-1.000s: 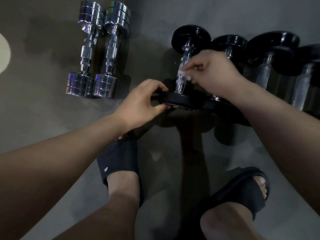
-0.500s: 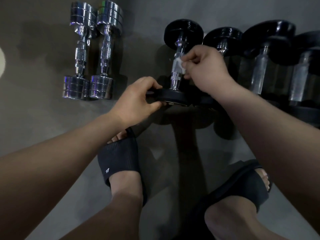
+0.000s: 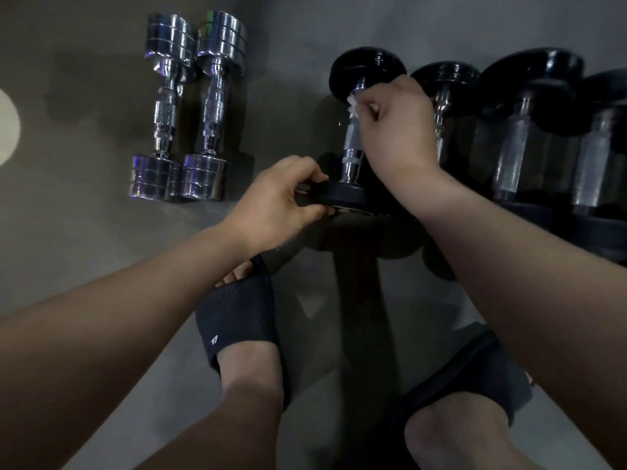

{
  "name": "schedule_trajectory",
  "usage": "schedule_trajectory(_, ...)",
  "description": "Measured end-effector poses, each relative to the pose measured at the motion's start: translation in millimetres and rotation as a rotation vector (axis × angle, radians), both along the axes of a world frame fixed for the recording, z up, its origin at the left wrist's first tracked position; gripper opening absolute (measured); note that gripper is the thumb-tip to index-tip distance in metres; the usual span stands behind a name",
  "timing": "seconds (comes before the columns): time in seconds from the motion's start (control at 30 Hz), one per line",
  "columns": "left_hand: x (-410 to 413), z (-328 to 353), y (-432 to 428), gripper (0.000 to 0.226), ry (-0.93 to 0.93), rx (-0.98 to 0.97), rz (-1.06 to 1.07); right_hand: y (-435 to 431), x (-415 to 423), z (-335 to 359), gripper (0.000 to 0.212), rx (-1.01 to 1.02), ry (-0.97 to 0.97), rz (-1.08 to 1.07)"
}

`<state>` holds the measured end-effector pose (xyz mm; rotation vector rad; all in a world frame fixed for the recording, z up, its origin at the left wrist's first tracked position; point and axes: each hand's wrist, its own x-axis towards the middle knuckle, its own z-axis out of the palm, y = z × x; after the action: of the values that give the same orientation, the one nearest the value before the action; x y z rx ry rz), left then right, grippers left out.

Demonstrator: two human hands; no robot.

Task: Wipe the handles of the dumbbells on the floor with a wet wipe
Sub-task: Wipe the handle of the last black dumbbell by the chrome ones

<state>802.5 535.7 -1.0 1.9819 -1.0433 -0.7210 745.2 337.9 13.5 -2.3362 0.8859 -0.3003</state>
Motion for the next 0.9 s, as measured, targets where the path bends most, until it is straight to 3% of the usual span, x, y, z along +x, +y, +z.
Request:
schedule_trajectory(0.17,-3,-3,0,0.041,0.054,0.024,-0.002,-3,-7,3,0.029,-0.116,0.087,0.212)
schedule_trajectory(0.27,-12,-3,-6,0.052,0.065,0.079,-0.095,-13,-9,8,0.029,-0.058,0.087,0.145)
schedule_trajectory(0.6,-20,7,-23,0.062,-0.294,0.191,-0.281,-30,-39,24,0.018,0.022,0.087,0.018)
schedule_trajectory(0.73,-28,26,-44,0.062,-0.482,0.384,-0.359,-34,-47,23,0.019,0.035,0.085,0.037)
schedule_trajectory(0.9,-30,31,-42,0.069,-0.509,0.400,-0.348,-31,-39,18,0.021,0.043,0.086,0.133)
